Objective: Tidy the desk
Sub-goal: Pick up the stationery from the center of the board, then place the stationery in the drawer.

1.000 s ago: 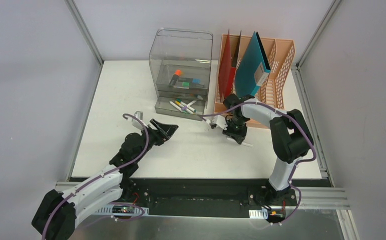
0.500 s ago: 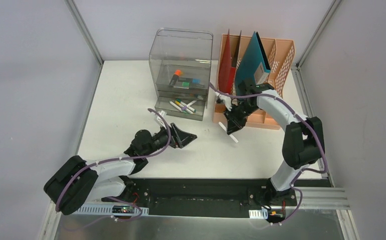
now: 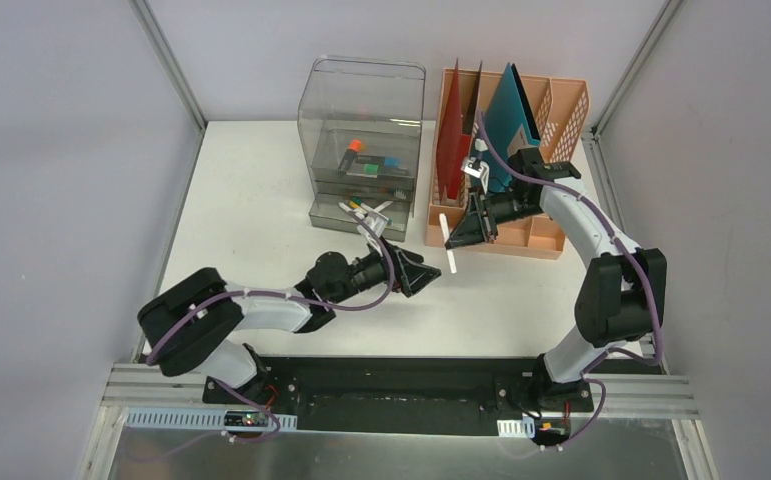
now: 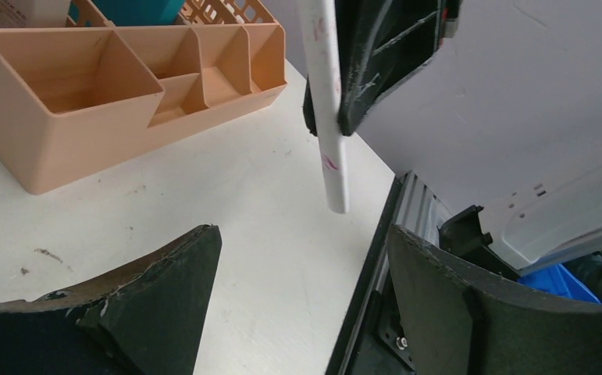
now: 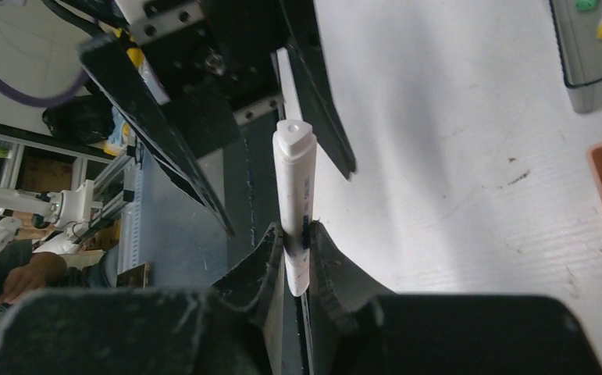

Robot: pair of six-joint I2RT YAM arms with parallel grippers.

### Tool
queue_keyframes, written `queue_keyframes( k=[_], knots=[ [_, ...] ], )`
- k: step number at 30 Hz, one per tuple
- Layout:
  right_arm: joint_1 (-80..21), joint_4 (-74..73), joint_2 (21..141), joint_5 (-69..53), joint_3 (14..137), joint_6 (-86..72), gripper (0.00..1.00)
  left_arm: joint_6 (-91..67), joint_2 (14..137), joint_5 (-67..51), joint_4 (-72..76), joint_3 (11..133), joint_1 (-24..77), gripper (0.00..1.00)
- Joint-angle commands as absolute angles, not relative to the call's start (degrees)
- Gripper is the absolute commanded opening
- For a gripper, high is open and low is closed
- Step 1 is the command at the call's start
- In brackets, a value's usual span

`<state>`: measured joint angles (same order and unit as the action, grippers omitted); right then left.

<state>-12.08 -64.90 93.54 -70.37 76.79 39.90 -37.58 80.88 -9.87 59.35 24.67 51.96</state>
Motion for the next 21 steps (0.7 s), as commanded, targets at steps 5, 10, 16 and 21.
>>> queue_keyframes(
  k=[5,10,16,21],
  knots=[
    [-12.06,-65.30,90.71,-78.31,77.63,39.97,0.00,-35.05,91.21,-3.79,69.88,32.86,55.84,0.76],
    [-12.04,-65.64,90.79,-78.24,77.69,40.39,0.00,-37.23,95.65,-3.25,71.85,35.28,56.34,0.63],
    [-12.12,-66.20,90.97,-77.67,77.63,41.30,0.00,-39.64,97.79,-2.86,71.74,37.04,56.42,0.43],
    [-12.13,-66.53,90.79,-77.39,77.69,42.01,0.00,-40.47,97.78,-1.72,71.72,36.77,56.41,0.18]
  ],
)
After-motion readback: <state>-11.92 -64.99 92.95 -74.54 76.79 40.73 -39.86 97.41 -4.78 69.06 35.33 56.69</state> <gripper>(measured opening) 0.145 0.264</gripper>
